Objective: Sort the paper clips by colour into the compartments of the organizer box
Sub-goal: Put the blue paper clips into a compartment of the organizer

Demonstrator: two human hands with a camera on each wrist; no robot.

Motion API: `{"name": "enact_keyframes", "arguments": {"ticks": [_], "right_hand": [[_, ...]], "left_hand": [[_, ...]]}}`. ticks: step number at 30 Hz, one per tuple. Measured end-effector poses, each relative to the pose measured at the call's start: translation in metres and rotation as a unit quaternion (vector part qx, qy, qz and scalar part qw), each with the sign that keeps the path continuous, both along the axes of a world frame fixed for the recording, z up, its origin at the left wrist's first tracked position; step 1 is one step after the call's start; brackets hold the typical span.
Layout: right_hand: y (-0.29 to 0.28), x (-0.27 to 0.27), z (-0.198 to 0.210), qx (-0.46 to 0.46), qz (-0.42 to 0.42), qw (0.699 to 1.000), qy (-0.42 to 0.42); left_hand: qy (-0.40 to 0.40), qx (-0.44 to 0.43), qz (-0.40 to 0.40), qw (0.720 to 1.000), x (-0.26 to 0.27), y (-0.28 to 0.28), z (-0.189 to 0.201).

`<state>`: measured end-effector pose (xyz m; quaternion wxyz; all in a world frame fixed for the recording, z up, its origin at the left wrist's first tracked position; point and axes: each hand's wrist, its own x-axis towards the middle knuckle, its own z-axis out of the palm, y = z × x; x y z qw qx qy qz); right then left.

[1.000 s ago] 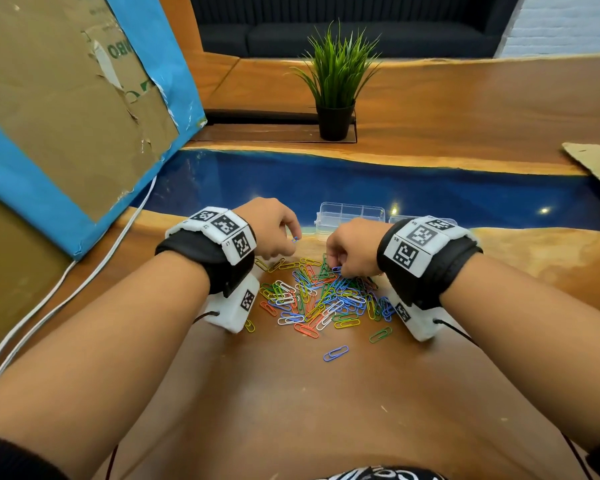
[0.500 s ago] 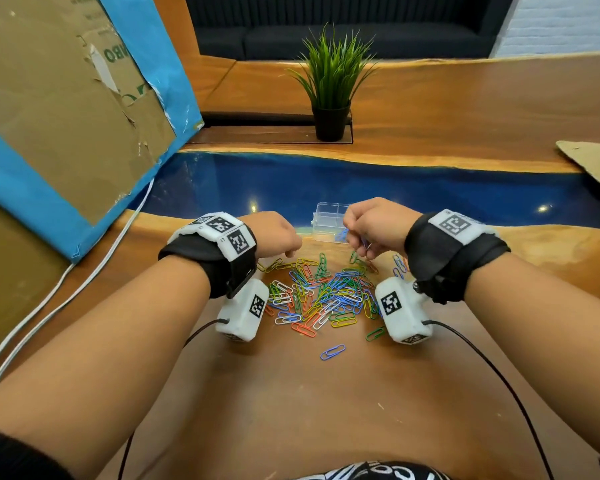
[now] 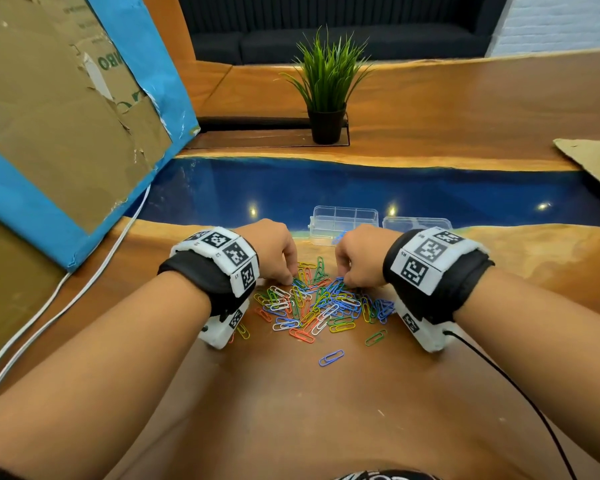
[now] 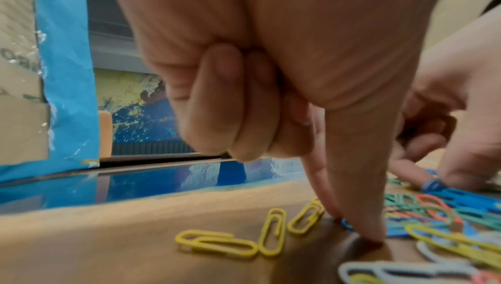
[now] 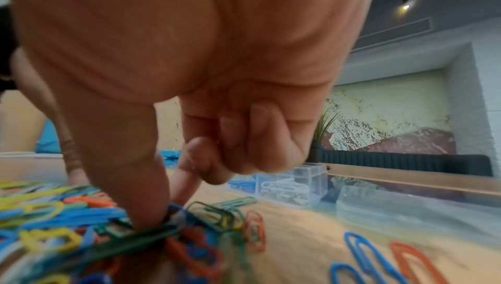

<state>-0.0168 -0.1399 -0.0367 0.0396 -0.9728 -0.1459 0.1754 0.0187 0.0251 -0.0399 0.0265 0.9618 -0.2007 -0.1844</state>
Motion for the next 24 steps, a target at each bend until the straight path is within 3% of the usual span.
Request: {"name": "enact_keyframes", "arguments": {"ticks": [7,15,21,24], "right_hand": [[-0.005,0.002,-0.002,0.022,-0.006,1.000,0.010],[-0.010,0.005,-0.001,0.169,-0.070,0.981,0.062],[-0.013,0.007,-0.002,0.267,-0.122,0.948,0.126],[-0.012,0.006,-0.003,0.352,-0.199,0.900,0.163]], "left_hand": [[0.007,0.026,-0.017,0.999,-0.001,0.003,-0.003],[-0.021,-0.010,-0.041,0.999,-0.006,-0.002,-0.004],[-0.021,0.005,-0.027,0.999,-0.004,-0.001,-0.001],[-0.029,0.007,-0.036,0.999,-0.007,-0.004,0.000]]}}
